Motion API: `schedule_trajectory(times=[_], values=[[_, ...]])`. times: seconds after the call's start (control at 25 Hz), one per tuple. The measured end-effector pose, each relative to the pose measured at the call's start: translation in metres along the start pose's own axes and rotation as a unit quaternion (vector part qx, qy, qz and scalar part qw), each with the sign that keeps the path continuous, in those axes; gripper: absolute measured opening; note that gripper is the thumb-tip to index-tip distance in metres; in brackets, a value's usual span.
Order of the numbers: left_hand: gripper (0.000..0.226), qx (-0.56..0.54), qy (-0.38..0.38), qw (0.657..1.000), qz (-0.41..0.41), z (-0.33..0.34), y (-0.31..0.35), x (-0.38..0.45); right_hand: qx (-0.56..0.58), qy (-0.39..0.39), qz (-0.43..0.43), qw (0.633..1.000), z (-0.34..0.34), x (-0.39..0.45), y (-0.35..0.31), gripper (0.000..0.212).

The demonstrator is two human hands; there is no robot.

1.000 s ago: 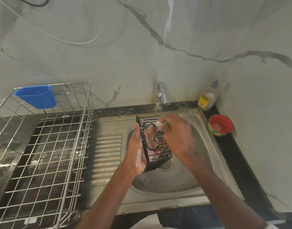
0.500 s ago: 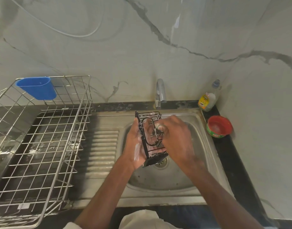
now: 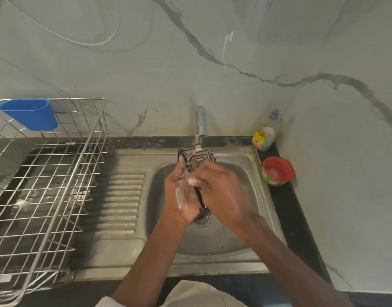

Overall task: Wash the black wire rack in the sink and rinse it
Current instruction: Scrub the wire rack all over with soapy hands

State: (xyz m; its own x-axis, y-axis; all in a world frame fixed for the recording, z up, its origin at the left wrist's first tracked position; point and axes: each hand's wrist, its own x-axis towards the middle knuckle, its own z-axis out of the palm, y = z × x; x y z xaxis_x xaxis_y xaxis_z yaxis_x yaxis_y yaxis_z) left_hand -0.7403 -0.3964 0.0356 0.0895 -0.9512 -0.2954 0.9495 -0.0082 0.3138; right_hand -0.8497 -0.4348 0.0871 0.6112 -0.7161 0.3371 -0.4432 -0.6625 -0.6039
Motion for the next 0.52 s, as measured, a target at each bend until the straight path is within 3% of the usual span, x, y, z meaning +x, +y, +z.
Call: schedule_trajectory(times=[0.12,0.28,0.4,0.52], values=[[0.048,-0.021,0.008,1.000,-0.002,0.010,-0.009,0.009,0.000,0.012,0.025,1.000,0.002,0.009,-0.002,0.021],[0.057,0.015,0.018,1.000,-0.008,0.004,-0.009,0.015,-0.033,-0.101,-0.031,0.994,-0.009,-0.009,0.026,0.028],[0.058,0.037,0.043,0.998,0.024,0.005,-0.017,0.025,-0.076,-0.019,0.042,0.996,-0.006,0.003,0.025,0.030],[0.056,0.015,0.071,0.997,0.026,0.003,-0.014,0.029,-0.062,-0.057,-0.016,0.996,-0.009,-0.011,0.027,0.033]])
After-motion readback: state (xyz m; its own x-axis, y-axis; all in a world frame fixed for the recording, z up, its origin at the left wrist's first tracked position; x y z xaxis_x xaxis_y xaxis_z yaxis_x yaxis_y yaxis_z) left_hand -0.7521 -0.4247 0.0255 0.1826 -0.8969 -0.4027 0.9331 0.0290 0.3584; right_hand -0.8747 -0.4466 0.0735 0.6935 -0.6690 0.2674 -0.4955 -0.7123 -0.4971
